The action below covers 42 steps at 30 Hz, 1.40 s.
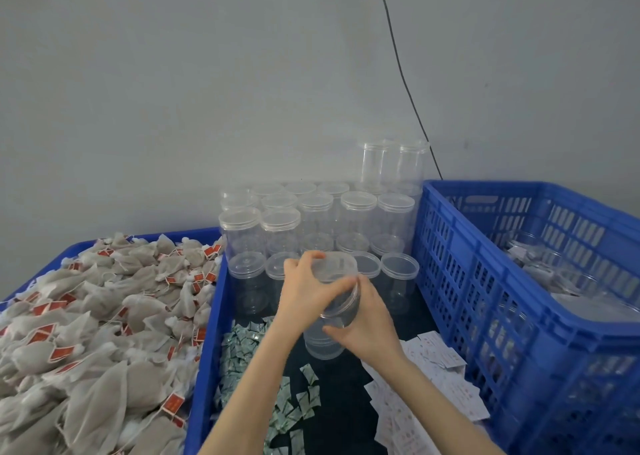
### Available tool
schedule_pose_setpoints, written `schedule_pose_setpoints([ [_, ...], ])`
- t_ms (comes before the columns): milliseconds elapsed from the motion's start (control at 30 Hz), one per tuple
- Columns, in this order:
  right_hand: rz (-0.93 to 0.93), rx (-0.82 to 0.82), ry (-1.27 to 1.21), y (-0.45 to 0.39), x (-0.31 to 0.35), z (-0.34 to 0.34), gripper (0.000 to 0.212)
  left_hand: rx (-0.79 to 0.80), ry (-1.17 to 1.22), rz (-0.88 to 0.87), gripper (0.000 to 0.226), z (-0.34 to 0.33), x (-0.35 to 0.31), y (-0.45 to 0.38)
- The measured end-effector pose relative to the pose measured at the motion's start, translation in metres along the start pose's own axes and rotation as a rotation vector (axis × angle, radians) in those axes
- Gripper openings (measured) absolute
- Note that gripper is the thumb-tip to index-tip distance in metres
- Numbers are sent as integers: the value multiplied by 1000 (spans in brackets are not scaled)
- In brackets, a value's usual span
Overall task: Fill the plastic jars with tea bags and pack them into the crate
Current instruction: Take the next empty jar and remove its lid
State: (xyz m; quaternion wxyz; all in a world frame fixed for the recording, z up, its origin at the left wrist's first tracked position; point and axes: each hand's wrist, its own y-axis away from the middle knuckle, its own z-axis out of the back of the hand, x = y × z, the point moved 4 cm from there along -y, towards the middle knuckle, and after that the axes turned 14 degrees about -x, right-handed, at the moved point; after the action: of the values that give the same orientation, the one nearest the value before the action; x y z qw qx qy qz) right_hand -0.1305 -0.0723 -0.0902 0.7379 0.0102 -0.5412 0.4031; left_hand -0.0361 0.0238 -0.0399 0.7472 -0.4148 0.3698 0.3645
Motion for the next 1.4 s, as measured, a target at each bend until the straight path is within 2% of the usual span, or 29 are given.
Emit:
schedule_pose_setpoints([
  [33,28,-30,26,2,0,-1,84,-94,5,8,62,0,-1,0],
  [67,5,-54,3,4,-4,-2,85,-125,25,17,64,0,0,-1],
  [133,-119,-116,-103,3,-16,2,89,-64,85,83,71,-2,5,-5],
  [200,-218,-183,-159,0,-30,11,91,-52,115,228,73,-1,19,-9],
  [267,-255,-244,-168,-4,-41,22,89,-104,14,322,76,-2,38,-11],
  [333,-265,-287,-162,-7,-47,33,86,-97,-217,335,81,-8,53,-12],
  [433,-281,-274,-158,-8,-54,41,88,47,-483,322,83,-31,70,-10],
  [533,-283,-239,-171,-4,-55,43,89,162,-543,355,84,-56,86,-6],
  [767,-257,-150,-146,9,-59,43,92,159,-574,398,79,-77,108,2],
  [1000,-255,-99,-140,16,-57,31,92,197,-620,337,77,-77,113,6],
  [1167,-236,-58,-135,19,-45,16,92,221,-616,289,65,-68,106,-4],
  [1300,-226,-29,-172,19,-28,1,91,268,-672,130,44,-47,86,-18],
  [1400,-222,6,-229,18,-9,-13,92,224,-643,27,38,-13,68,-27],
])
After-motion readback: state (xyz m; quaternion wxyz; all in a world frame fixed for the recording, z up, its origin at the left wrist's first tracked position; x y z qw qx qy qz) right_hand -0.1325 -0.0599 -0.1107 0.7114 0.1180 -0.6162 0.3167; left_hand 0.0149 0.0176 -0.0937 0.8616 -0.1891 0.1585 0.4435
